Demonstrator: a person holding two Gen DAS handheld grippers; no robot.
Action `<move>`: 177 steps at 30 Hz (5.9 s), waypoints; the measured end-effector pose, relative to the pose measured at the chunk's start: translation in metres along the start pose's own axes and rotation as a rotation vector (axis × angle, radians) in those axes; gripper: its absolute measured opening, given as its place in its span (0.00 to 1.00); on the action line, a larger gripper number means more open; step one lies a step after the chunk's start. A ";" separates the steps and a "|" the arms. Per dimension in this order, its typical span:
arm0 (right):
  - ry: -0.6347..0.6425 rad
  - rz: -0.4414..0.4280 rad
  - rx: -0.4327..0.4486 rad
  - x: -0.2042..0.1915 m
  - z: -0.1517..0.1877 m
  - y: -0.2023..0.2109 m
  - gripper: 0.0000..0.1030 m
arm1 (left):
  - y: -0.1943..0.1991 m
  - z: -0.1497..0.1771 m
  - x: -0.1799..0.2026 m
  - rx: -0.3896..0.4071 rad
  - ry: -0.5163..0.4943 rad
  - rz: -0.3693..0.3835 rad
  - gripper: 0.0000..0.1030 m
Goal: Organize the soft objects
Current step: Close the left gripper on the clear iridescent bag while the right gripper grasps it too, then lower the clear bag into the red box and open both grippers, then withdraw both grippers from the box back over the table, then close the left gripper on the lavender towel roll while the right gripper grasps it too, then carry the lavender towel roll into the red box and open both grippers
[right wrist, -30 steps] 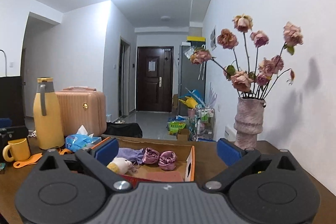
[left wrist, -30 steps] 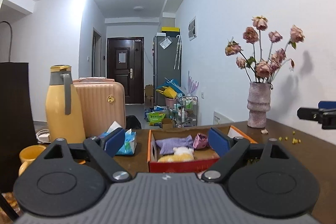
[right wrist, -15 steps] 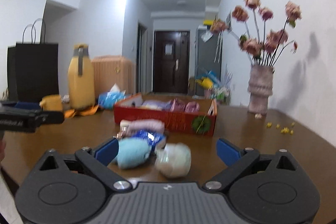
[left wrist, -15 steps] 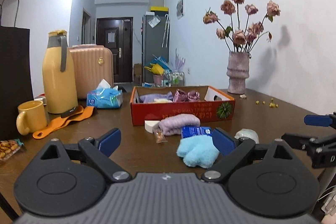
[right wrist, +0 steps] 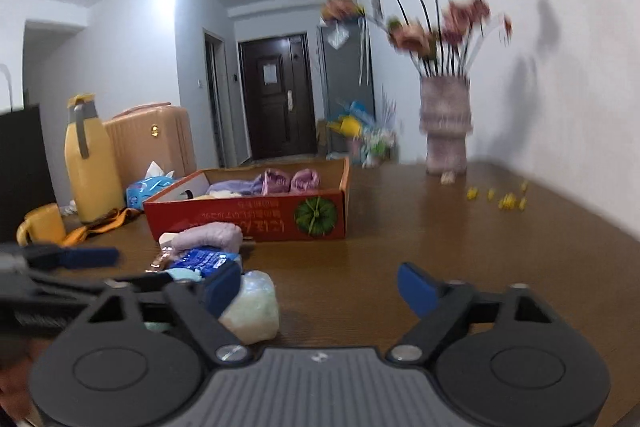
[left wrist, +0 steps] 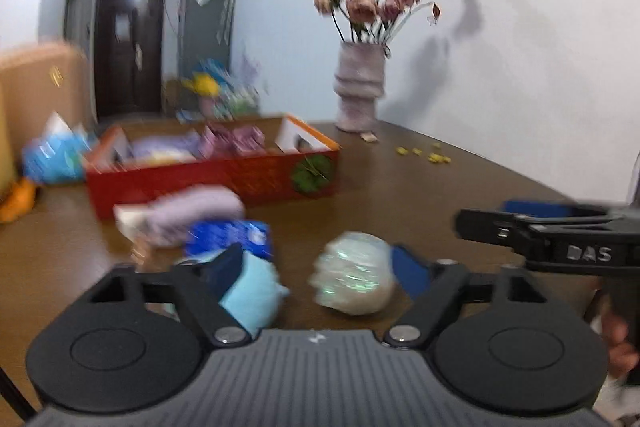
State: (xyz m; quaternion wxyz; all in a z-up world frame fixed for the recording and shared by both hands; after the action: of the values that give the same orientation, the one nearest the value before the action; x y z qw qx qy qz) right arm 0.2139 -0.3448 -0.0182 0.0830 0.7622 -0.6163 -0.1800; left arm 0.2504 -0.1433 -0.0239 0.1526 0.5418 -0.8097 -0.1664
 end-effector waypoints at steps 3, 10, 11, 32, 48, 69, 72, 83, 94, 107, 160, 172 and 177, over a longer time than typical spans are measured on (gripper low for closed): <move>-0.109 -0.097 -0.060 0.019 0.000 -0.021 0.60 | -0.017 0.003 -0.010 -0.085 0.145 0.083 0.68; -0.163 -0.248 -0.162 0.009 0.005 -0.080 0.38 | -0.054 0.010 -0.029 -0.221 0.314 0.170 0.27; -0.178 -0.257 -0.193 0.008 0.009 -0.088 0.33 | -0.057 0.014 -0.031 -0.240 0.327 0.179 0.16; -0.089 -0.401 -0.060 -0.059 -0.107 -0.104 0.04 | -0.011 -0.112 -0.092 0.035 0.241 0.134 0.04; -0.046 -0.393 -0.537 -0.137 -0.128 -0.440 0.04 | -0.213 -0.128 -0.240 -0.266 0.206 -0.141 0.09; 0.180 -0.061 -0.174 -0.057 -0.234 -0.188 0.77 | -0.011 -0.201 -0.187 0.117 0.035 -0.357 0.90; 0.243 0.023 -0.049 -0.044 -0.236 -0.133 0.92 | 0.020 -0.199 -0.169 0.200 0.025 -0.383 0.96; 0.219 0.014 0.076 -0.049 -0.206 -0.053 0.93 | 0.076 -0.161 -0.138 0.260 0.036 -0.393 0.98; 0.148 -0.040 0.090 -0.060 -0.043 0.023 0.94 | 0.130 -0.013 -0.107 0.210 0.082 -0.354 0.99; 0.052 -0.104 -0.034 -0.061 -0.018 -0.026 0.92 | 0.051 -0.017 -0.122 0.069 0.087 -0.274 0.96; -0.176 -0.300 -0.167 -0.085 0.014 -0.007 0.22 | 0.066 0.007 -0.062 -0.134 0.236 0.100 0.19; -0.097 -0.380 -0.095 -0.076 -0.098 -0.109 0.22 | -0.023 -0.125 -0.104 0.001 0.107 0.009 0.19; -0.147 -0.387 -0.190 -0.056 -0.138 -0.222 0.22 | -0.119 -0.164 -0.132 -0.069 0.098 -0.056 0.19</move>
State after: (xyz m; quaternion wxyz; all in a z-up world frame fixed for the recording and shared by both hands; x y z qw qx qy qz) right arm 0.4579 -0.2534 0.0413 0.0731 0.8400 -0.4431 -0.3046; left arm 0.4675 -0.0806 0.0626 0.2058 0.5663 -0.7794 -0.1719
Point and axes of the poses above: each gripper's, at about its wrist camera, not at the fingertips, and y roughly against the way its jaws point, x to its right, z to its underside, the point moved 4 cm from there along -y, roughly the way its jaws point, and after that the axes turned 5 degrees about -z, right-handed, at the moved point
